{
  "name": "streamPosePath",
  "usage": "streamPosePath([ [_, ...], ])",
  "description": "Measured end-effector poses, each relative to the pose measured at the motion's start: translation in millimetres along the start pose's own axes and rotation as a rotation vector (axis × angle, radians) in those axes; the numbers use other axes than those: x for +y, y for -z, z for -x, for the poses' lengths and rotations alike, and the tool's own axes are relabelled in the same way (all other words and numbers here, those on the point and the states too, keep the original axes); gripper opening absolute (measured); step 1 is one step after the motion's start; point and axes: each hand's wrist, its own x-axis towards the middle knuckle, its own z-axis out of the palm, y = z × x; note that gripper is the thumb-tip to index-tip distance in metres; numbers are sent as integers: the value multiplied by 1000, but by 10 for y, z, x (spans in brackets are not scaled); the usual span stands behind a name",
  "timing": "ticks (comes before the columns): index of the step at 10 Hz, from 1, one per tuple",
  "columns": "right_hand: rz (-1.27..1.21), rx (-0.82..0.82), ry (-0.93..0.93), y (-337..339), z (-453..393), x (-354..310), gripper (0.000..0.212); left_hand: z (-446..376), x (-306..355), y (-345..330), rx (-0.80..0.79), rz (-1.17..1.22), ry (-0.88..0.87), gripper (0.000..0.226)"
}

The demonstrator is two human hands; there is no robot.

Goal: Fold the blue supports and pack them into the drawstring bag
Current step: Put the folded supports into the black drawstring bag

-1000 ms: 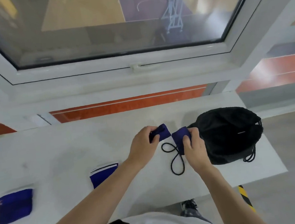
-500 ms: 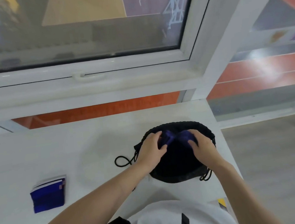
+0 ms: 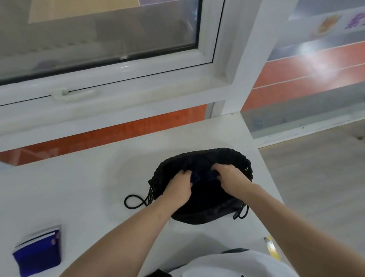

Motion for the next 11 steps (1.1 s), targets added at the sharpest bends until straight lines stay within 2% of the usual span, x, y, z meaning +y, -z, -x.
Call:
streamPosePath([
  [2,147,-108,65,-70,-132,38,35,-147,-112,-43,-154,-158,-54,31],
  [4,267,-201,45,-228,-280,81,34,-395,-93,-194,-132,-410,-110,27],
  [5,254,-206,20,-281,-317,102,34,-427,-3,-149,-104,-309,-89,43],
  [6,257,-199,16,-341,-343,136,34,-421,14,-170,-110,-317,-122,40],
  [7,255,-179,21,-359,-321,138,36,-426,45,-193,-152,-268,-19,28],
  [8,184,-90,51,-327,-231,118,39,-365,94,-128,-159,-276,-8,22],
  [9,126,-4,85,-250,-87,53,39,-199,93,-44,-100,-231,-36,24],
  [11,-57,324,188,-152,384,-300,28,579,-28,175,194,-95,-124,34],
])
